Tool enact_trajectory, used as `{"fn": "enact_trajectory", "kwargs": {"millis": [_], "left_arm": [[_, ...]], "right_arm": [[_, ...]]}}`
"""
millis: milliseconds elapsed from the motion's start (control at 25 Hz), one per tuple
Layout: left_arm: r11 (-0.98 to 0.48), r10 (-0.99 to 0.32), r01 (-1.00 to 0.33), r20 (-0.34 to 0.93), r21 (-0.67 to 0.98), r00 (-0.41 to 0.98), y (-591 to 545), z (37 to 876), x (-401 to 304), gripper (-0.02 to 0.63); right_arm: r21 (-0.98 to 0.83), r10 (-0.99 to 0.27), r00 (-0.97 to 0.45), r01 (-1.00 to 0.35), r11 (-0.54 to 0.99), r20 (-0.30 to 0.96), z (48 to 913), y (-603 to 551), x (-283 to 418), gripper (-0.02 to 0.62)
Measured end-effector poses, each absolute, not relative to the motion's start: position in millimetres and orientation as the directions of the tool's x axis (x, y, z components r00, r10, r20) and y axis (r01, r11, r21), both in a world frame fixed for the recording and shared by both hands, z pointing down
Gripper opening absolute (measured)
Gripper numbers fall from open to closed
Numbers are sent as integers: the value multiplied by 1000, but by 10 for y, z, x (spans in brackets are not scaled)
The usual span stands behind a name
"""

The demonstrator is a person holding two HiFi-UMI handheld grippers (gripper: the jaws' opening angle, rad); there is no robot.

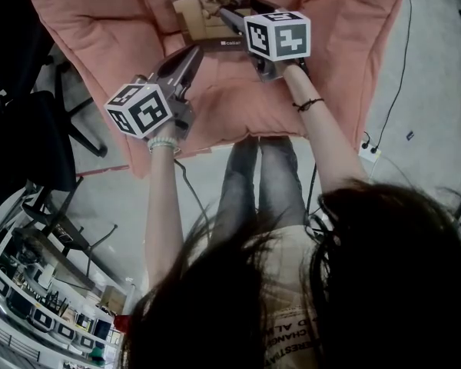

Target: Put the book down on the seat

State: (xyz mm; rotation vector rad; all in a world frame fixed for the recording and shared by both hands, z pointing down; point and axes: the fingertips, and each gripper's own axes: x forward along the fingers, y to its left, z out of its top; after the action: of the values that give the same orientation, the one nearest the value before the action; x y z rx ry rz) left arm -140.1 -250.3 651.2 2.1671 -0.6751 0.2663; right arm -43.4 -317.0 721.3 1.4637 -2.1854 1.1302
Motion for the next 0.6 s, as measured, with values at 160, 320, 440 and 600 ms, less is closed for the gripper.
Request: {"fn": "enact_trajectory", "kwargs": {"millis": [160,320,440,600], "left_arm": [[-512,-376,-550,404,660,834,-2482,6467,-1377,3],[-514,-372,-546,402,662,837,-2432,6467,-1309,3],[-517,-364,-542,402,663,840,-2403,6470,-1280,3],[-518,-359,-537,401,666,843,-2383,6433,-1320,3]], "right_arm": [[-422,-677,-391,-897,130,623,7193,-3137,-292,307],[-417,-689,-360,-904,93,629,7205,-3080,-164,308],[-422,-687,-363,-902,90,629,7200,-3053,-165,307],[-408,-687,-350,-909,85,637,7135,-3033,-206,307]]}}
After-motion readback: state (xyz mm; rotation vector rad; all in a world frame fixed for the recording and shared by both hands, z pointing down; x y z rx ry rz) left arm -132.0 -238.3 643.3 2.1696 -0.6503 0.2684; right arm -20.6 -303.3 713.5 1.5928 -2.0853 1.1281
